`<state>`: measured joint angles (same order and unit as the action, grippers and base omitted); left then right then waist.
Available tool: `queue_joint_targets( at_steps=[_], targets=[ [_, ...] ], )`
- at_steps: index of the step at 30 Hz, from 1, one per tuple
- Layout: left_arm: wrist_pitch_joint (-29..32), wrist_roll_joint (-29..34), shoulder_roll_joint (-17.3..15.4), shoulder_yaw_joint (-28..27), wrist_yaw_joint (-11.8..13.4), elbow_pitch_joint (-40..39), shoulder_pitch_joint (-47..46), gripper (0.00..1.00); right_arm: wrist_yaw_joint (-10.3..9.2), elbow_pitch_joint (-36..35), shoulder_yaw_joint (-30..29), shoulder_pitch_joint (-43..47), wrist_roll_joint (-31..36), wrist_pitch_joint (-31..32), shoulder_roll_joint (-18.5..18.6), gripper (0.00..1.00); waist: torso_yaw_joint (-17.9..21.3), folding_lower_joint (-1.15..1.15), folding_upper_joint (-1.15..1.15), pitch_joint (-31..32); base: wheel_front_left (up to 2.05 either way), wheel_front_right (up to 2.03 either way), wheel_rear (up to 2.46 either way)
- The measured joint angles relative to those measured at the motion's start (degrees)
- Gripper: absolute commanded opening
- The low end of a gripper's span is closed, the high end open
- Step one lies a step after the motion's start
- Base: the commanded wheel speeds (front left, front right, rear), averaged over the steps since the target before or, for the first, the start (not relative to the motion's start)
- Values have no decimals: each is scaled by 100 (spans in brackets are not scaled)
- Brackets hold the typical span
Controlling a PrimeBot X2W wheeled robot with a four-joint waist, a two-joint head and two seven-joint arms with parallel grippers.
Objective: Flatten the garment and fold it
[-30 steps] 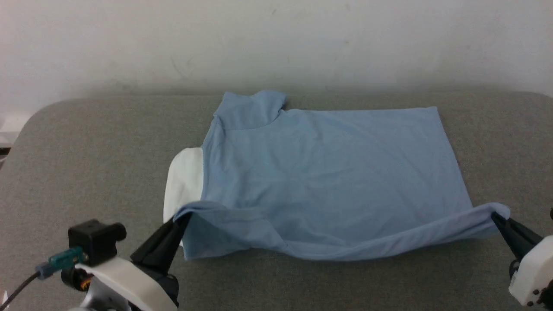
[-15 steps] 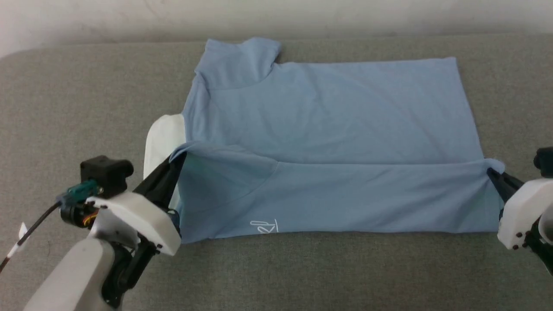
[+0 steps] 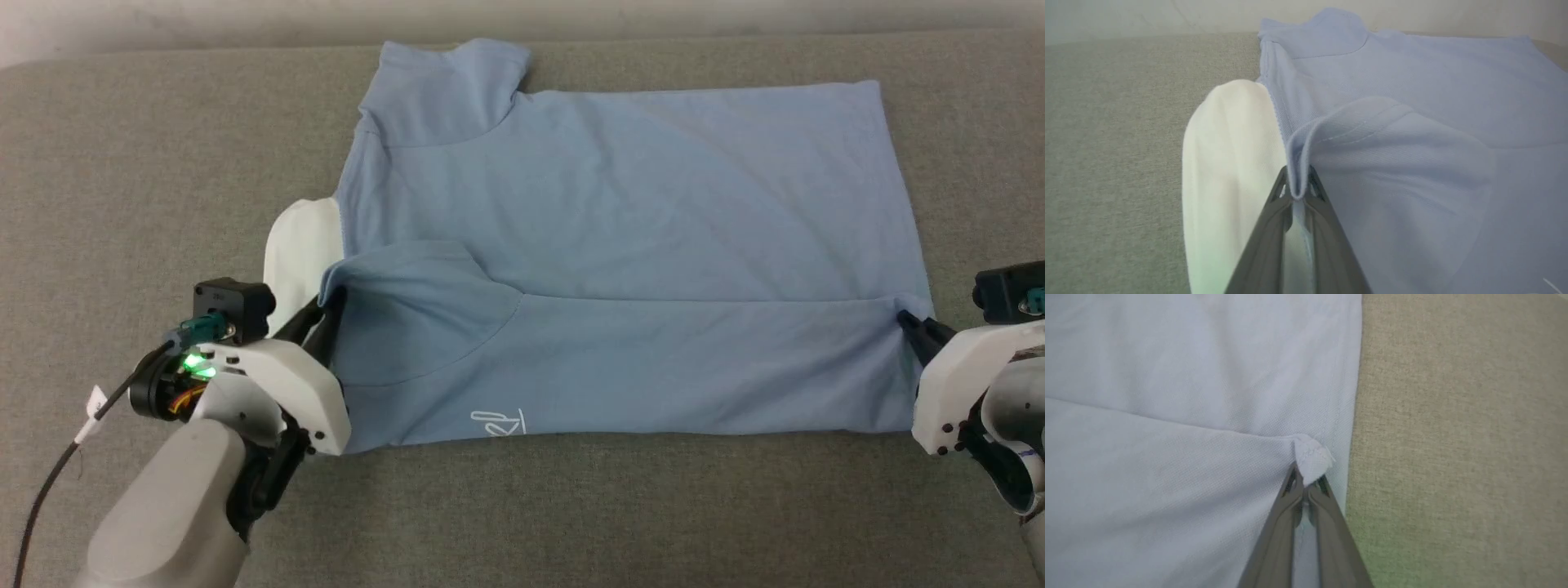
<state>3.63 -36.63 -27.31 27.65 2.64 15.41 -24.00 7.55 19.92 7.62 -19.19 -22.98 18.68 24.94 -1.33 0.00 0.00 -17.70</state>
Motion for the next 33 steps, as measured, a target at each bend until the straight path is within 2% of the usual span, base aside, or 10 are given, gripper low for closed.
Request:
queue_joint_targets(
  at_steps=[5, 9, 14, 18, 20, 25, 30, 33],
  targets=[
    [-145, -31, 159, -18, 60, 164, -12, 100, 0, 200, 18, -29, 98, -164, -36, 100, -19, 0, 0, 150, 0, 0, 0],
    [-102, -212, 266, -64, 248, 123, 105, 100, 0, 164, -190, 29, 199, -156, -190, 100, -30, 0, 0, 346, 0, 0, 0],
    [-152, -381, 469, -216, 736, -330, 662, 100, 0, -191, -738, 426, 575, 2, -636, 100, -21, -1, 0, 627, 0, 0, 0],
    [-160, -477, 549, -326, 1155, -945, 1132, 100, 0, -636, -1314, 893, 1028, 382, -1107, 100, -8, -1, 0, 822, 0, 0, 0],
    [-45, -482, 520, -266, 1214, -1249, 1328, 100, 0, -902, -1552, 1110, 1223, 603, -1367, 100, 0, -1, 0, 891, 0, 0, 0],
    [656, -287, 181, 15, 1519, -1653, 1579, 100, -1, -1575, -2017, 1502, 1456, 913, -1936, 100, -4, -1, 0, 917, 0, 0, 0],
    [1105, -112, 21, 68, 2096, -1701, 1781, 100, -1, -2054, -2064, 1695, 1473, 1087, -2127, 100, 46, 0, 0, 811, 0, 0, 0],
    [1311, -23, -45, 89, 2337, -1691, 1808, 100, -1, -2263, -2087, 1736, 1473, 1155, -2162, 100, 89, 0, 0, 721, 0, 0, 0]
  ],
)
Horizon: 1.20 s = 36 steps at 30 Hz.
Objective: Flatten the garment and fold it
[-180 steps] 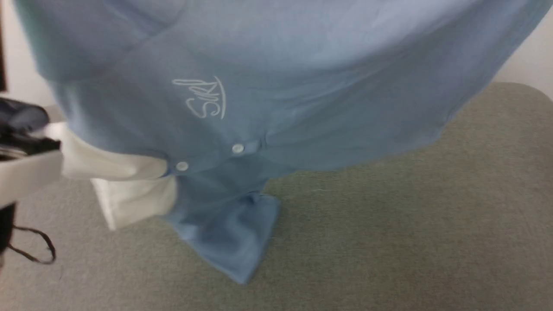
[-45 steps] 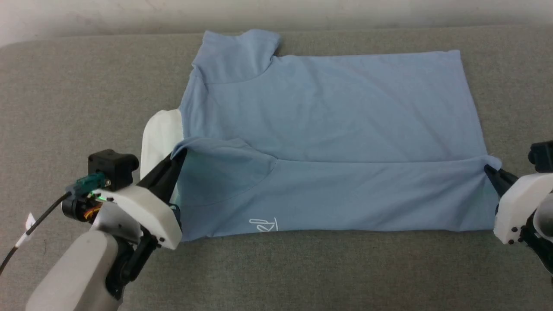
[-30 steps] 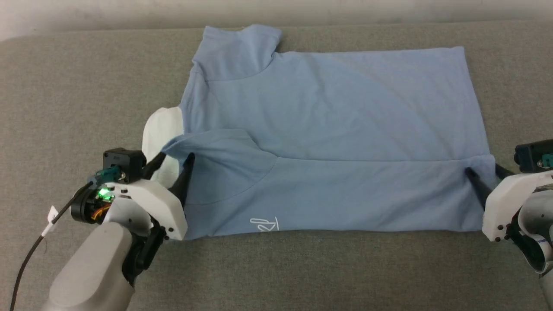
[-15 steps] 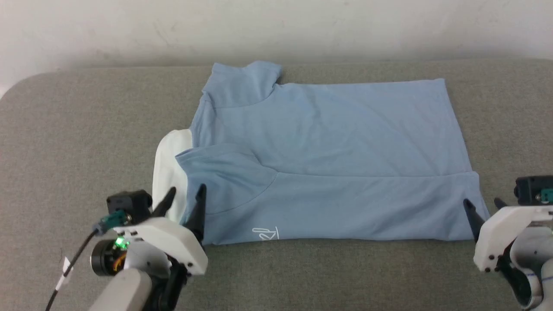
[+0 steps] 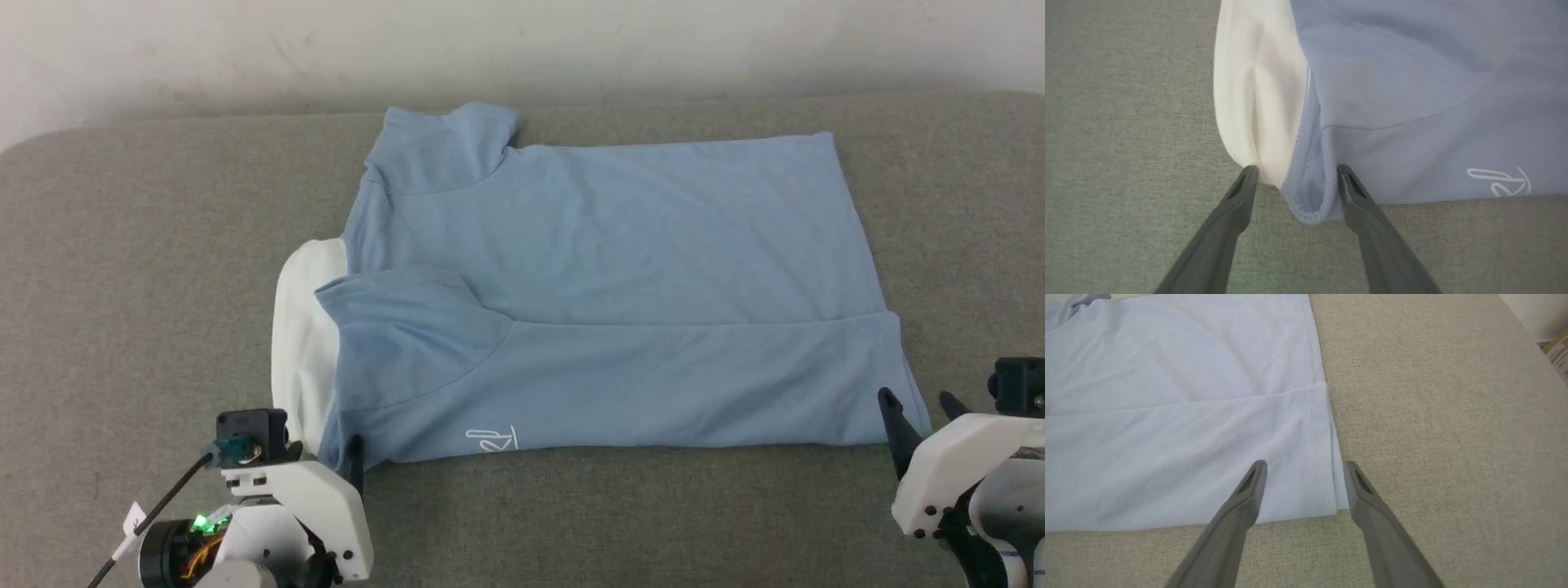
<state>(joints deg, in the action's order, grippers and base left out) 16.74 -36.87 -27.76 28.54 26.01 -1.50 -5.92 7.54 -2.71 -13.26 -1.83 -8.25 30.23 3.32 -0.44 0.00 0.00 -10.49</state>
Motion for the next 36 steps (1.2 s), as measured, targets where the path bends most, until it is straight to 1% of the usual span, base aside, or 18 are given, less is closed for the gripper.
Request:
queue_joint_targets(
  at_steps=[4, 8, 9, 10, 11, 12, 15, 20, 25, 32, 33, 34, 35, 36],
  targets=[
    [38, 14, 5, -23, 80, 68, 9, 100, 0, -197, -14, 6, 19, 40, -10, 100, 58, 0, 0, -131, 0, 0, 0],
    [43, -9, 23, -26, 69, 227, -13, 100, 0, -324, -26, 5, 59, 54, -18, 100, 112, 0, 0, -258, 0, 0, 0],
    [63, -53, 29, -18, 20, 253, -29, 100, 0, -348, -25, 5, 74, 59, -19, 100, 122, 0, 0, -286, 0, 0, 0],
    [97, -111, 36, -15, -32, 279, -57, 71, 0, -363, -25, 5, 85, 60, -19, 100, 132, 0, 0, -311, 0, 0, 0],
    [112, -154, 42, -12, -82, 315, -81, 27, 0, -367, -19, 3, 101, 82, -19, 100, 140, -1, 0, -330, 0, 0, 0],
    [114, -183, 45, -9, -146, 356, -118, 0, 0, -365, -11, 3, 123, 102, -20, 100, 145, 0, 0, -335, 0, 0, 0],
    [68, -294, 174, -1, -337, 475, -182, 0, 0, -336, -2, 3, 207, 189, -24, 100, 137, 0, 0, -291, 0, 0, 0],
    [-90, -302, 258, 30, -475, 591, -182, 0, 0, 45, -45, 4, 358, 342, 74, 100, 36, 0, 0, -144, 0, 0, 0],
    [-156, -302, 245, 92, -526, 453, -157, 0, 0, 515, -294, -158, 435, 387, 103, 100, -122, 0, 0, -59, 0, 0, 0],
    [-110, -243, 165, 189, -519, 47, -107, 0, 0, 1105, -367, -419, 557, 405, 100, 100, -268, 1, 0, -149, 0, 0, 0],
    [-105, -237, 164, 200, -515, 19, -107, 0, 0, 1166, -375, -464, 573, 404, 104, 91, -278, 1, 0, -173, 0, 0, 0],
    [-104, -236, 162, 210, -508, -1, -107, 0, 0, 1224, -381, -513, 573, 404, 105, 25, -286, 0, 0, -194, 0, 0, 0],
    [-104, -234, 157, 220, -489, -18, -107, 0, 0, 1280, -390, -559, 573, 399, 109, 0, -295, 0, 0, -214, 0, 0, 0],
    [-104, -226, 155, 227, -477, -29, -107, 0, 1, 1315, -396, -603, 571, 385, 109, 0, -302, 1, 0, -229, 0, 0, 0]
  ],
)
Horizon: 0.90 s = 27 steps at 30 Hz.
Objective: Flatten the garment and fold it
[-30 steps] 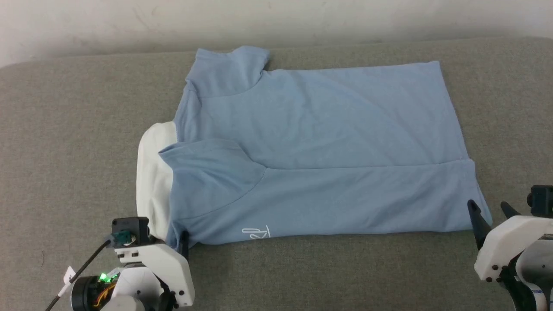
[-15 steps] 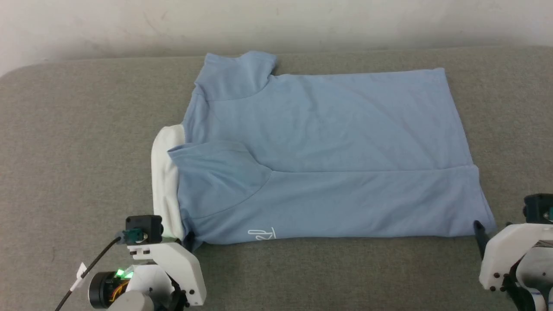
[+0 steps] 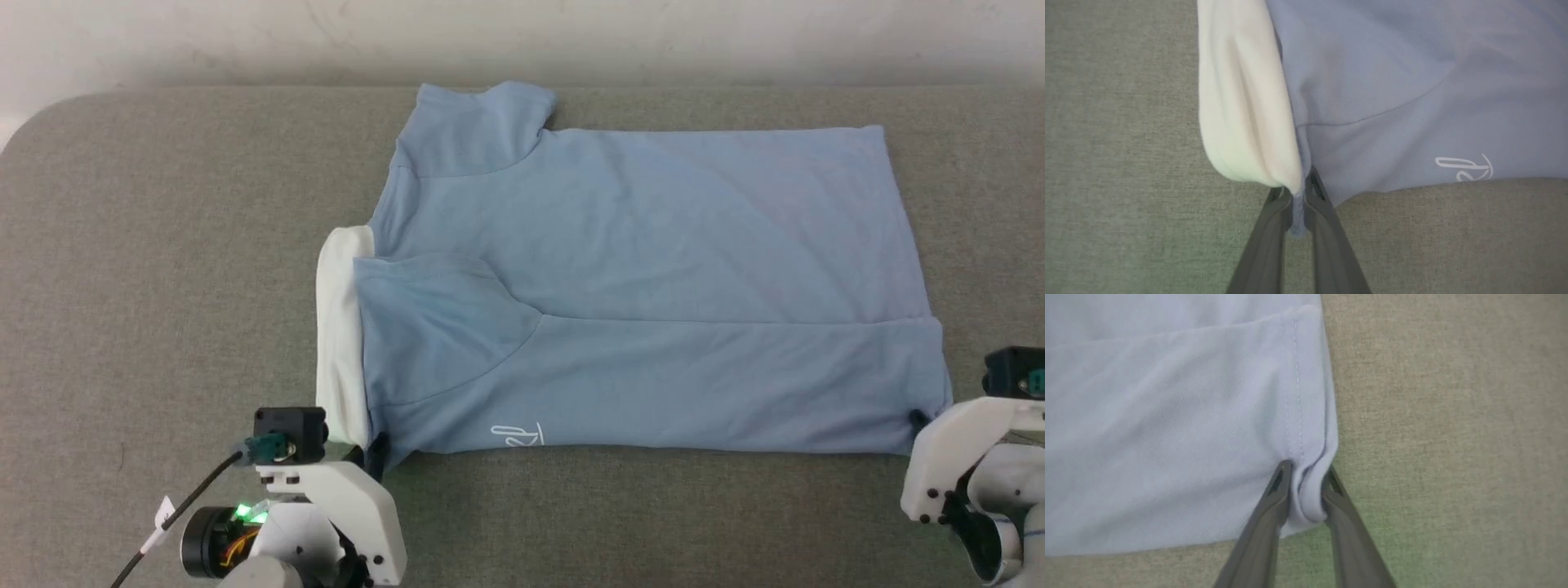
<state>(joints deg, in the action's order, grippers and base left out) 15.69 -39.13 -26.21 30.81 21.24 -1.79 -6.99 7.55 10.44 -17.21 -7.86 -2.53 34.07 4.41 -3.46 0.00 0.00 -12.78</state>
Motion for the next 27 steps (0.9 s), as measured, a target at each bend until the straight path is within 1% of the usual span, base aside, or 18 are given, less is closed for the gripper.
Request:
queue_joint_targets(
  at_steps=[3, 6, 11, 13, 18, 21, 24, 27],
  targets=[
    [0, 7, 1, 16, 0, -3, -1, 0, 7, 105, 8, -102, -14, -98, -23, 0, -13, 0, 0, -7, 0, 0, 0],
    [-2, 4, -13, 8, 0, 7, 9, 0, 5, 142, -21, -93, -162, -190, -27, 0, -9, 0, 0, 71, 0, 0, 0],
    [-53, -41, -126, -81, 8, -8, 204, 0, 5, -136, -5, 107, -413, -157, 34, 0, 34, 0, 0, 322, 0, 0, 0],
    [-55, -120, -194, -137, 9, -123, 330, 0, 5, -386, 29, 236, -513, -34, 98, 0, 57, 0, 0, 442, 0, 0, 0],
    [115, -125, -669, -147, -3, -506, 693, 0, 7, -1072, 100, 670, -657, 386, 263, 0, 127, -1, 0, 729, 0, 0, 0],
    [307, -132, -871, -134, 7, -793, 919, 0, 7, -1425, 93, 1043, -750, 711, 292, 0, 167, -1, 0, 855, 0, 0, 0],
    [557, -231, -992, -76, 56, -1001, 1154, 0, 7, -1677, 13, 1383, -812, 917, 245, 0, 201, -1, 0, 916, 0, 0, 0],
    [572, -283, -995, -29, 59, -1025, 1285, 0, 7, -1711, -68, 1617, -814, 1017, 168, 0, 205, -1, 0, 902, 0, 0, 0]
  ],
)
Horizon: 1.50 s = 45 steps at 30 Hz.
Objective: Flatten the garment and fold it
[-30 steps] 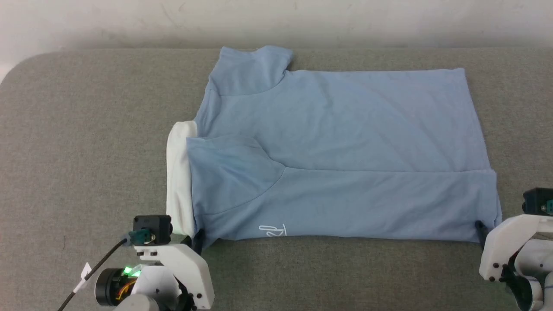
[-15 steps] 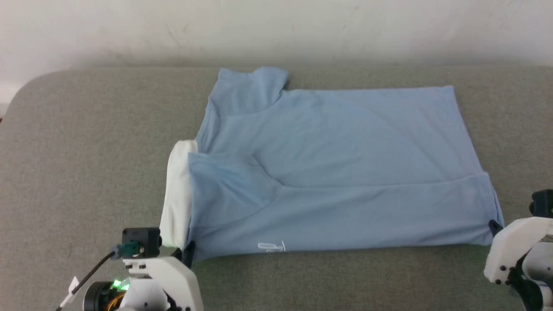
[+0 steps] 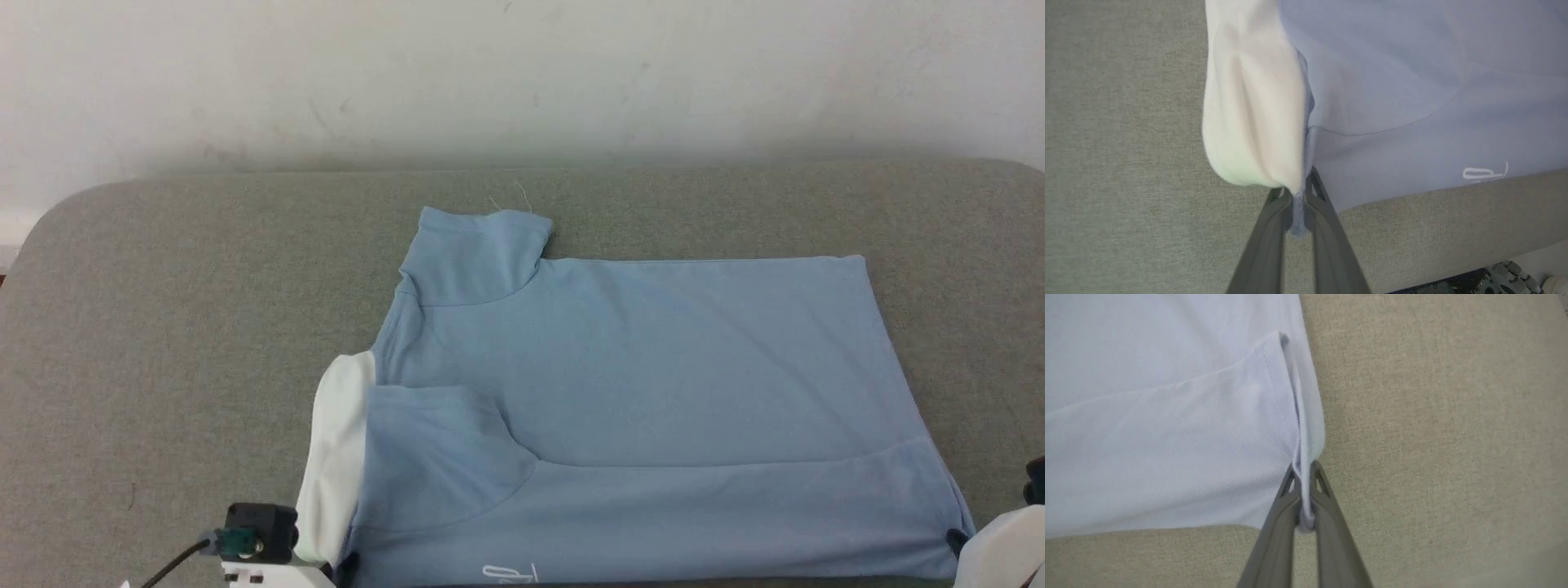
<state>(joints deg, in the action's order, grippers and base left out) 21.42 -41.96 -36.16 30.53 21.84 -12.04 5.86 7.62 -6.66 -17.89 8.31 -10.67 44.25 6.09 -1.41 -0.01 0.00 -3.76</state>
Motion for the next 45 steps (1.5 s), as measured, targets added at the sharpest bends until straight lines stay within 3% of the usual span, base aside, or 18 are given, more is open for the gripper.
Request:
queue_joint_targets(
  at_steps=[7, 9, 10, 11, 20, 28, 32, 39, 45],
  targets=[
    [-261, -90, 358, 174, -223, 620, -9, 0, 0, 586, -36, 53, -4, -190, -93, 0, -17, 1, 0, -82, 0, 0, 0],
    [-390, -91, 444, 194, -318, 836, -15, 88, 0, 801, -41, 29, 70, -304, -101, 0, -26, 1, 0, -78, 0, 0, 0],
    [-457, -90, 482, 204, -358, 935, -32, 100, 0, 895, -54, 1, 96, -372, -110, 73, -33, 0, 0, -74, 0, 0, 0],
    [-505, -89, 506, 212, -380, 1022, -55, 100, 0, 972, -59, -29, 115, -459, -120, 100, -41, 0, 0, -69, 0, 0, 0],
    [-1380, -86, 564, -171, -509, 1159, -142, 100, -8, 892, -9, -375, 101, -1413, -116, 100, -102, 1, 0, 61, 0, 0, 0],
    [-2673, 134, 550, -704, -520, 779, -316, 100, -7, 189, 537, -598, -20, -3256, 236, 100, -88, 1, 0, 120, 0, 0, 0],
    [-3470, 449, 733, -937, -567, 725, -495, 100, -8, 82, 740, -597, -42, -4033, 268, 100, -40, 1, 0, 92, 0, 0, 0],
    [-3616, 1304, 1362, -1578, -760, 587, -528, 100, -8, 27, 1146, -596, 27, -5040, 53, 100, 81, 1, 0, -33, 0, 0, 0],
    [-3615, 1780, 1641, -1807, -1280, 717, -662, 100, -8, 112, 1281, -788, 64, -5298, -64, 100, 178, 1, 0, -318, 0, 0, 0]
  ],
)
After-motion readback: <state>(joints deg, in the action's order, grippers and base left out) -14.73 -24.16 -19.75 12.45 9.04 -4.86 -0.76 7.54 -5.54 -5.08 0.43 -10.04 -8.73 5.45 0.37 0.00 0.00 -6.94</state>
